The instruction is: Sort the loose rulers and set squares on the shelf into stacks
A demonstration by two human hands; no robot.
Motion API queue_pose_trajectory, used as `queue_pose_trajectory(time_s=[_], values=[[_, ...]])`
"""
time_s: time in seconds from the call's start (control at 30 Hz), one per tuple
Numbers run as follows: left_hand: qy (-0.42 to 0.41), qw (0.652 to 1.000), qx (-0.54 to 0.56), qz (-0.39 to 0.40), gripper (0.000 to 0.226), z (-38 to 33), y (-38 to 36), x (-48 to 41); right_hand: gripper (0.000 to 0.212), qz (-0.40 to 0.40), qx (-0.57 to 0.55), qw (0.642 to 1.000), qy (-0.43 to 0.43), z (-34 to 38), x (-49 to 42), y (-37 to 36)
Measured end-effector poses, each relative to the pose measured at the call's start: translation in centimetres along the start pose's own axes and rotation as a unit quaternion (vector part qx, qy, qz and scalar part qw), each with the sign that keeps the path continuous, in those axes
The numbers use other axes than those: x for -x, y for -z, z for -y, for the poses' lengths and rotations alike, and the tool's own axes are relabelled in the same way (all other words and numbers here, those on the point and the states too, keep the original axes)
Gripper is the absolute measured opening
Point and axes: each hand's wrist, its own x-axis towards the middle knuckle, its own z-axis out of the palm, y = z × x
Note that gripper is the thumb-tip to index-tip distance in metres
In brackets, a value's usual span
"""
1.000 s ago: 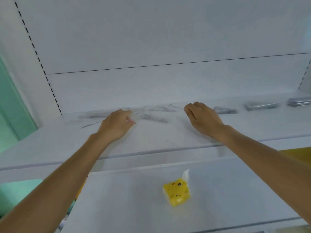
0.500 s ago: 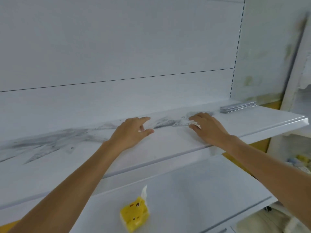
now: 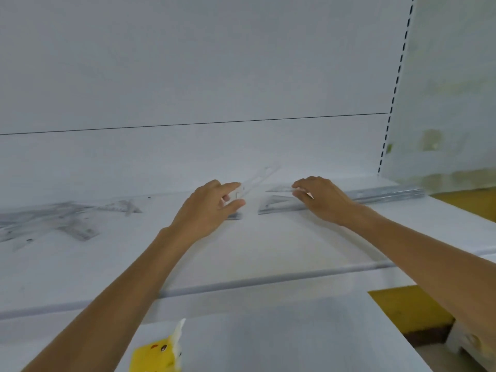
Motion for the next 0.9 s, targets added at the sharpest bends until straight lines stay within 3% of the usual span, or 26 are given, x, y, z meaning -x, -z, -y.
queue_pose_trajectory(time_s=[0.2, 0.3, 0.53, 0.77, 0.9], values=[[0.066, 0.997, 0.008, -0.036, 0.043, -1.8, -1.2, 0.2, 0.024, 0.072, -0.031, 0.994, 0.078, -1.1, -1.1, -0.5], [0.083, 0.996, -0.005, -0.033, 0.037, -1.9, -0.7, 0.3, 0.03, 0.11, -0.023, 0.989, 0.093, -1.6, -0.9, -1.0], [0.093, 0.994, 0.011, -0.058, 0.032, -3.5, -1.0, -2.4, 0.043, 0.073, 0.002, 0.99, 0.119, -2.4, -0.3, -0.6], [0.058, 0.998, 0.014, -0.021, 0.038, -7.7, -4.3, -4.6, 0.03, 0.01, 0.001, 0.994, 0.108, -6.5, 2.9, 2.5], [0.034, 0.999, 0.024, -0.009, 0.035, -11.1, -6.5, -6.4, 0.025, 0.01, 0.016, 0.998, 0.057, -10.2, 5.3, 4.3]])
